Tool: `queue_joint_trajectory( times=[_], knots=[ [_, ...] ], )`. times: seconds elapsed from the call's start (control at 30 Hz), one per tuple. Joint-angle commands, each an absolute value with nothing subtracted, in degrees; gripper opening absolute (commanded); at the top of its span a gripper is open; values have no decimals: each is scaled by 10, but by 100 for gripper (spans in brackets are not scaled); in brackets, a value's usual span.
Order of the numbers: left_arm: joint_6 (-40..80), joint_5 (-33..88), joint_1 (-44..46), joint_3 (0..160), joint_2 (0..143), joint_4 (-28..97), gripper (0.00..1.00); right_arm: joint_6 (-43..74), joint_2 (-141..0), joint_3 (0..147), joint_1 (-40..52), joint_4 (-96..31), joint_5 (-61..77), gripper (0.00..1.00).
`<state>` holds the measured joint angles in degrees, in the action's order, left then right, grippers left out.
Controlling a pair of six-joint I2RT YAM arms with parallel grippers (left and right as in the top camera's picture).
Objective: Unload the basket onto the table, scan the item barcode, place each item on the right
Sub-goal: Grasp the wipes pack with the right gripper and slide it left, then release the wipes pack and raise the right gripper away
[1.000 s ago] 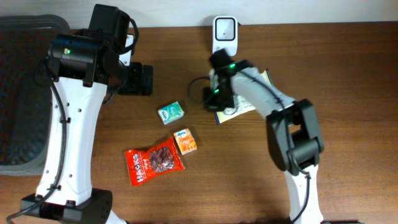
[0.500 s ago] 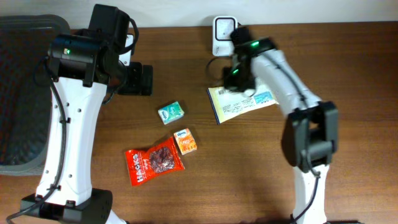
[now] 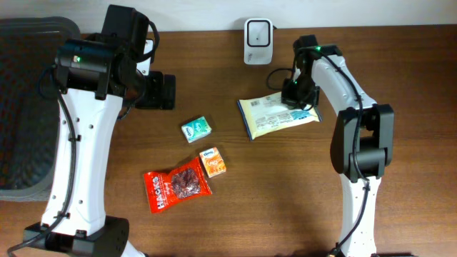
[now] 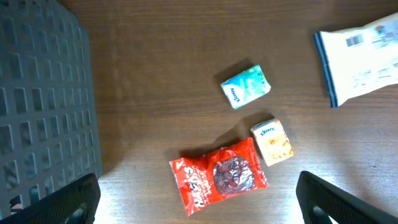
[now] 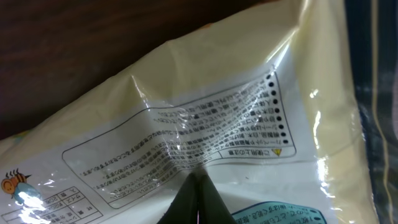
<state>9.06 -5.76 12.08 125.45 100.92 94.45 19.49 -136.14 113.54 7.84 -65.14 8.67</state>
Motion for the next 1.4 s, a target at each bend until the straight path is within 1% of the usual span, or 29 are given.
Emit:
queue_joint_trajectory(
  times=[0.0,0.13,0.3,0.43,0.67,0.7,0.77,0.8,0.83,1.03,1.37],
  knots=[
    [96,-53,120,1254,1006,944,99,194,-1374,1106,121,-654,139,4],
    [96,-53,120,1254,1006,944,99,194,-1373,1105,173,-657,165,4],
    [96,-53,120,1254,1006,944,99,215,-1371,1123,195,-670,100,4],
    [96,-53,120,1254,1006,944,99,215,-1353,1172,171,-714,86,4],
    [96,-53,120,1254,1006,944,99,197,-1320,1342,93,-881,-21,4],
    [96,-53,120,1254,1006,944,99,178,-1314,1363,81,-900,-20,7],
    [96,-53,120,1254,1006,944,99,147,-1313,1386,60,-926,-20,51],
    [96,-53,120,1254,1006,944,99,135,-1313,1387,51,-930,-20,77],
    [96,-53,120,1254,1006,944,99,135,-1313,1387,44,-932,-20,100],
    [96,-53,120,1254,1006,944,99,138,-1315,1381,18,-937,-20,98],
    [96,-53,120,1254,1006,955,99,139,-1315,1381,18,-936,-20,98]
  ],
)
